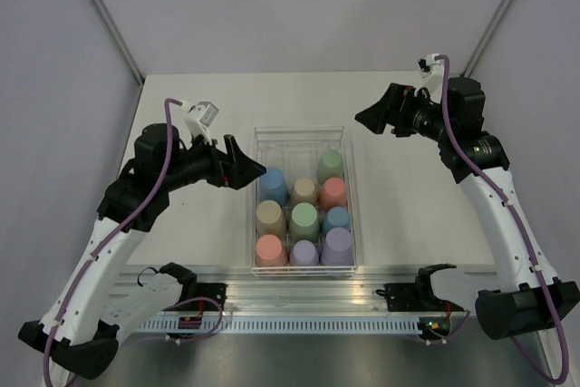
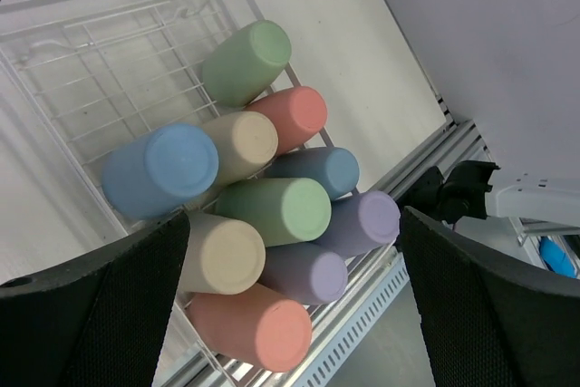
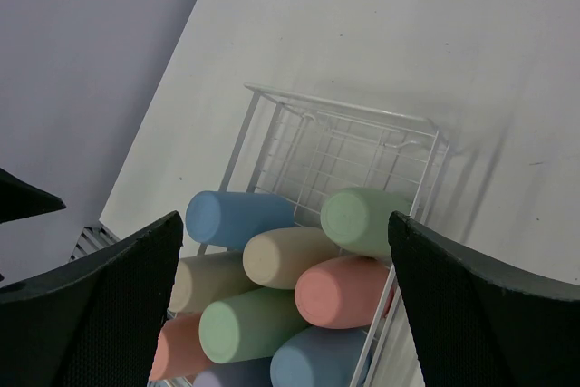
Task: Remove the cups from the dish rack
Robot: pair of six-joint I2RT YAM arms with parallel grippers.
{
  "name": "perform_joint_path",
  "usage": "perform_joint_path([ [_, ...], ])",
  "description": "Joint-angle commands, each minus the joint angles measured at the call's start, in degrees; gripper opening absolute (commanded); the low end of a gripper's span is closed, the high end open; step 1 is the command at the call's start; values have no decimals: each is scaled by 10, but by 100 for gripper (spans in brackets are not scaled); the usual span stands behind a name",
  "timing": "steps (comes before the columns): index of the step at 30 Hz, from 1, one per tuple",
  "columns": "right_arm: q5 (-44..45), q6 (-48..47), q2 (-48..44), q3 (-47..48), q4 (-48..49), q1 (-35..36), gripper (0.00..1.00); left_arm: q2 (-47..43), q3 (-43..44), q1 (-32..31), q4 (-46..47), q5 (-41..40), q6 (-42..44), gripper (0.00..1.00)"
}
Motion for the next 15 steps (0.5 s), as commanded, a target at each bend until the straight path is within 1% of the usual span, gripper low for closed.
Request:
perform_joint_path([
  [1,-9,2,-9,-5,18,1,98,-37,-9,-2,48,-17,-5,100],
  [4,-15,4,-7,-7,22,1,98,-43,-12,-2,51,-1,-5,100],
  [7,-16,8,-9,-11,23,1,98,-39,-22,-3,50,-7,-5,100],
  [10,-16,12,-12,-18,24,1,98,-30,-25,-3,35,-39,-11,100],
  [12,-13,14,-13,-27,26,1,98,-10,-19,-3,18,-80,-14,100],
  [13,-12,14,-9,-27,24,1,98,1,-8,-3,-9,-98,-16,100],
  [15,-8,11,-3,-23,9,1,98,21,0,-3,-30,-124,-14,100],
])
